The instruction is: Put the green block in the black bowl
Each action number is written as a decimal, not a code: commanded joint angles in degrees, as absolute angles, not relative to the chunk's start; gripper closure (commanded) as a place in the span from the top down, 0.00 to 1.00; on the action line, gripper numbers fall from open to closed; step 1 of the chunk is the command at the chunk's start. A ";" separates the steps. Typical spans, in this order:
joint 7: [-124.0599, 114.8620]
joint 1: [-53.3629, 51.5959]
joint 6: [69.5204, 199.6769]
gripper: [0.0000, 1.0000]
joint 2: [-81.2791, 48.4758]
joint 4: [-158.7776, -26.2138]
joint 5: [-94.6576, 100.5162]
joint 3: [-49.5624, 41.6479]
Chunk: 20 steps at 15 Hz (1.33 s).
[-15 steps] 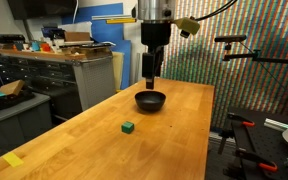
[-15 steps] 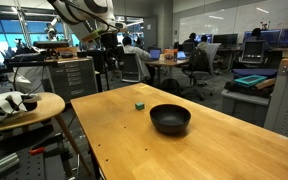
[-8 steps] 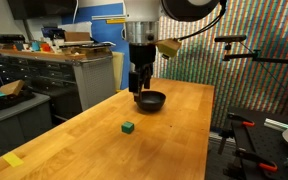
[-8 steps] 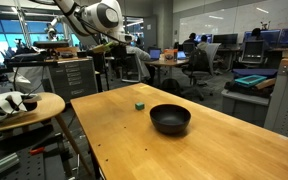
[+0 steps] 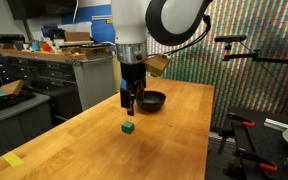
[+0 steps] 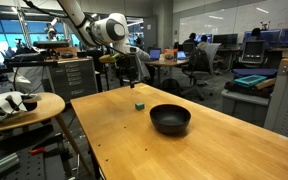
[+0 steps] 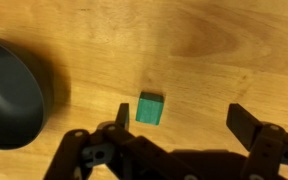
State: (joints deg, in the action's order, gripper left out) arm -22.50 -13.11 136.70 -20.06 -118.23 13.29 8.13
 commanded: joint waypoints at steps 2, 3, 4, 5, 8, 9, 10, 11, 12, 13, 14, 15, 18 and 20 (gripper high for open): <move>-24.28 -15.96 137.25 1.00 -25.35 -113.64 14.31 5.12; -24.24 -16.22 137.26 1.00 -26.18 -113.11 14.12 4.76; -24.52 -16.51 137.32 1.00 -27.09 -112.53 14.03 4.32; -25.01 -16.85 137.75 1.00 -27.88 -112.09 14.10 3.82; -27.41 -17.62 138.11 1.00 -30.39 -110.40 13.45 2.31; -28.24 -17.85 138.19 1.00 -31.11 -109.92 13.36 1.81; -28.90 -17.97 138.16 1.00 -31.88 -109.45 13.10 1.39; -29.49 -18.06 138.21 1.00 -32.54 -109.02 12.92 1.03; -29.88 -18.01 138.32 1.00 -33.23 -108.60 12.47 0.86; -30.14 -17.88 138.35 1.00 -33.90 -108.11 11.91 0.83; -30.50 -17.89 138.46 1.00 -34.55 -107.61 11.48 0.75; -30.75 -17.86 138.55 1.00 -35.11 -107.14 10.93 0.74; -31.62 -18.18 139.24 1.00 -36.64 -105.71 10.00 0.53; -32.09 -18.38 139.39 1.00 -37.34 -105.01 9.57 0.46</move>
